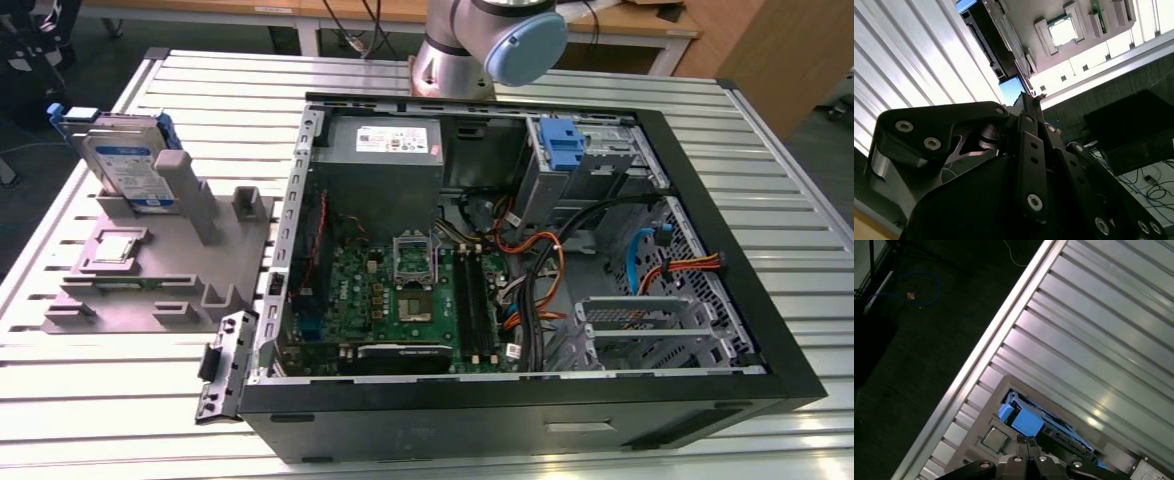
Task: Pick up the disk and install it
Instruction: 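Pick up the disk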
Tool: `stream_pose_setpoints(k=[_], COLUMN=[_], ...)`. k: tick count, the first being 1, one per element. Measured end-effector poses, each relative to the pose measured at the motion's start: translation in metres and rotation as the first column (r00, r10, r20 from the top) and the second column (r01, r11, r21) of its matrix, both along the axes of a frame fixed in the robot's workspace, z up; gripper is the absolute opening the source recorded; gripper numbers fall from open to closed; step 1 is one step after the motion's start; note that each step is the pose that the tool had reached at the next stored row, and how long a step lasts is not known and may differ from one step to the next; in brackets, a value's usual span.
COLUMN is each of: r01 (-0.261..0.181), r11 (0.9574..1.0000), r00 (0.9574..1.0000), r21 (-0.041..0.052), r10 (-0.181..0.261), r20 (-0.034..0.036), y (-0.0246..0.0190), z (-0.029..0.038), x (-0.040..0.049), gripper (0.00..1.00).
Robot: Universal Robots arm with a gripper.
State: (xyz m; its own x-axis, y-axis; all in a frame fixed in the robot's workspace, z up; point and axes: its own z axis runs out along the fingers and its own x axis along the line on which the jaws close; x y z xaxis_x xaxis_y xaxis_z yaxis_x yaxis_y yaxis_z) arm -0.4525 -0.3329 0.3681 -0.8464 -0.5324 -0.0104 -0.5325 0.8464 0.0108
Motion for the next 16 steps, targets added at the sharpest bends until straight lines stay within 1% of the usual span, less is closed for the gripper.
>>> stream_pose_setpoints(k=[5, 10, 12, 16], r01=[-0.053, -0.105, -0.117, -0.120], r11=[0.9986, 0.9945, 0.9931, 0.9928], r00=[0.9986, 0.9945, 0.9931, 0.9928], r21=[0.0000, 0.0000, 0.0000, 0.0000], r10=[0.053, 0.105, 0.117, 0.120], r20=[0.0001, 0.0002, 0.0003, 0.0002], y=[0.0000, 0.0000, 0.0000, 0.0000], z=[0.0000, 0.0000, 0.0000, 0.0000], x=[0.0000, 0.0000, 0.0000, 0.0000], gripper=[0.10, 0.10, 0.10, 0.10])
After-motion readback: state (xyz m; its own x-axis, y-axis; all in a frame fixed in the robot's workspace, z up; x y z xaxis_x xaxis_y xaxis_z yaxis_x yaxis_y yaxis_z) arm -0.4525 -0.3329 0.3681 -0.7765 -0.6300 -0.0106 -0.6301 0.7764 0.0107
